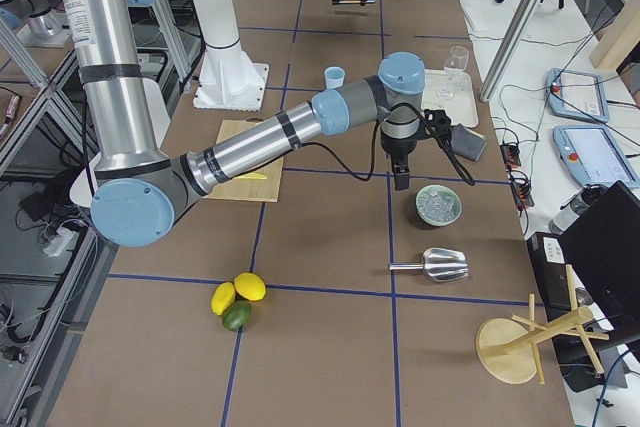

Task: Squeeze lemon into cup
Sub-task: 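Lower the steel rod onto the table at its original spot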

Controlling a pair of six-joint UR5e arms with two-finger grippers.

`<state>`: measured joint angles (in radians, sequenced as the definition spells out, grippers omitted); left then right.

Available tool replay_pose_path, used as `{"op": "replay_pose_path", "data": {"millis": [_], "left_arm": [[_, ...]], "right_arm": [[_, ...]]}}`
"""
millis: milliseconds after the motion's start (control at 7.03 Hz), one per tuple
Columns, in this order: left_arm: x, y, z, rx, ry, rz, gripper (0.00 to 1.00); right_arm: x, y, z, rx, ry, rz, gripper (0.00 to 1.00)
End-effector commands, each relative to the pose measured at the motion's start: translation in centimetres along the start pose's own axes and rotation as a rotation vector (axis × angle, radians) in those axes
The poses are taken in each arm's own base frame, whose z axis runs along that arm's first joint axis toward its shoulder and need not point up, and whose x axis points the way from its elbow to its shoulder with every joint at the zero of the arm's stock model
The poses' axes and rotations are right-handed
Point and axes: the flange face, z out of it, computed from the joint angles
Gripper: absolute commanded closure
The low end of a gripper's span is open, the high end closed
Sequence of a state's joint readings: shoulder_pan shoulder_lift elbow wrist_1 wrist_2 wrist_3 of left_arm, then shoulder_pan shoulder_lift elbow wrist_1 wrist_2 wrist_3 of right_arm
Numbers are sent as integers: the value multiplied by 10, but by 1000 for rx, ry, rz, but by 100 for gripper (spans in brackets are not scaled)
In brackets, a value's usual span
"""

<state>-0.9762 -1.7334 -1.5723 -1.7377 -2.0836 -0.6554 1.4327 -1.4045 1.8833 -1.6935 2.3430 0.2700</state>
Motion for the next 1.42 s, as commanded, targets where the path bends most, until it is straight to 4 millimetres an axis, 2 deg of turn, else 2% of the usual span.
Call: {"op": "replay_pose_path", "data": {"millis": [0, 285, 427, 569, 711, 996, 1138, 1280], "left_arm": [[5, 4, 9, -14, -8, 10, 100], [4, 8, 15, -25, -15, 13, 100], [2, 10, 17, -29, -18, 11, 93], [1, 9, 21, -35, -22, 8, 19], [1, 7, 19, -17, -39, 6, 0], [9, 4, 11, -2, -27, 18, 0], [17, 5, 0, 16, -13, 30, 0], [25, 5, -20, 45, 19, 33, 0]], "right_arm": [[1, 0, 1, -1, 1, 1, 0], [1, 1, 1, -2, 0, 2, 0], [1, 1, 1, -2, 1, 2, 0], [1, 1, 1, -2, 1, 2, 0], [1, 1, 1, -2, 1, 2, 0], [1, -1, 2, -3, 0, 2, 0], [1, 0, 1, -2, 0, 2, 0], [2, 1, 1, -3, -1, 3, 0]]}}
